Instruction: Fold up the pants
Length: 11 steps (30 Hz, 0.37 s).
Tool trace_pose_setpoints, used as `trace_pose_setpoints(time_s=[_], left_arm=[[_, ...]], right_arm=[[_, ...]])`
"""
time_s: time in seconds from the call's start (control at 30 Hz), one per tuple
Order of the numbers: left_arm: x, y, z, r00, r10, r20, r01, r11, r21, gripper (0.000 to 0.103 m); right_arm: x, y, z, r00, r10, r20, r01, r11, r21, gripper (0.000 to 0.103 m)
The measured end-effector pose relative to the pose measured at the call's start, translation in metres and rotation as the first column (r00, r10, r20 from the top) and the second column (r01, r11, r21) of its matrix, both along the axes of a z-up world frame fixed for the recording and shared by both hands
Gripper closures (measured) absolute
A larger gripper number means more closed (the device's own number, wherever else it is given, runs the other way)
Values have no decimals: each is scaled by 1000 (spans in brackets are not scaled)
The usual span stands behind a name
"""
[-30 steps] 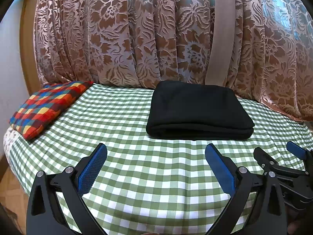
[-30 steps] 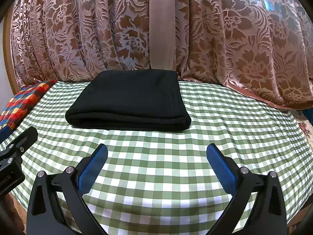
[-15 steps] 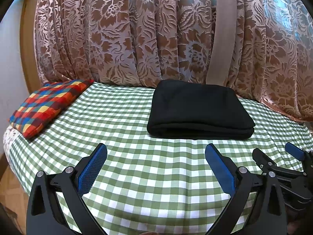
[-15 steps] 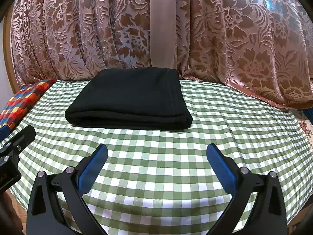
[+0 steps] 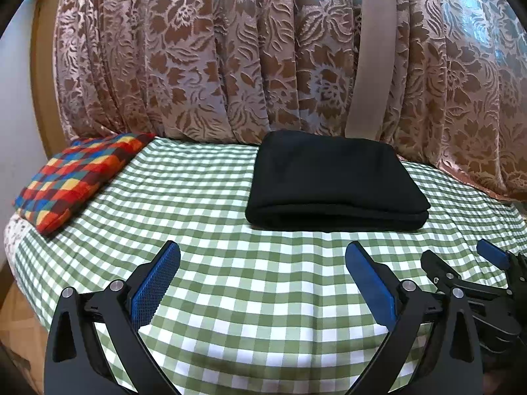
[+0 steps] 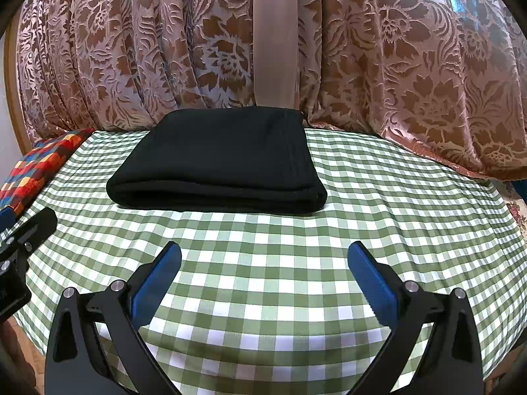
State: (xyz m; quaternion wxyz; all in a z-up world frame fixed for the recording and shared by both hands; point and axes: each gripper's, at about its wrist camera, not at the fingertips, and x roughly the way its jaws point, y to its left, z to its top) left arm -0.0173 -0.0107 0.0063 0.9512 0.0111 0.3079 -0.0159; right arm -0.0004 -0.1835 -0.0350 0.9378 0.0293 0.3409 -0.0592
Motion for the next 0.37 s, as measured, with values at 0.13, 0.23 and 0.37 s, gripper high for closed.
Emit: trace_pose_setpoints(time_s=[0.13, 0.23, 0.37], left_arm=[[3, -2, -4, 1000, 2, -12, -2, 1000, 20, 4], [12, 1, -11, 997, 0, -72, -1, 1000, -12, 4], [19, 5, -21, 993, 3, -121, -7, 999, -34, 4]], right_arm=[[2, -3, -4, 1000, -2, -14, 2, 1000, 10, 2], [3, -6, -7, 1000, -6, -23, 6, 1000, 15, 2], [4, -12, -10, 999, -18, -34, 19, 1000, 22, 2]])
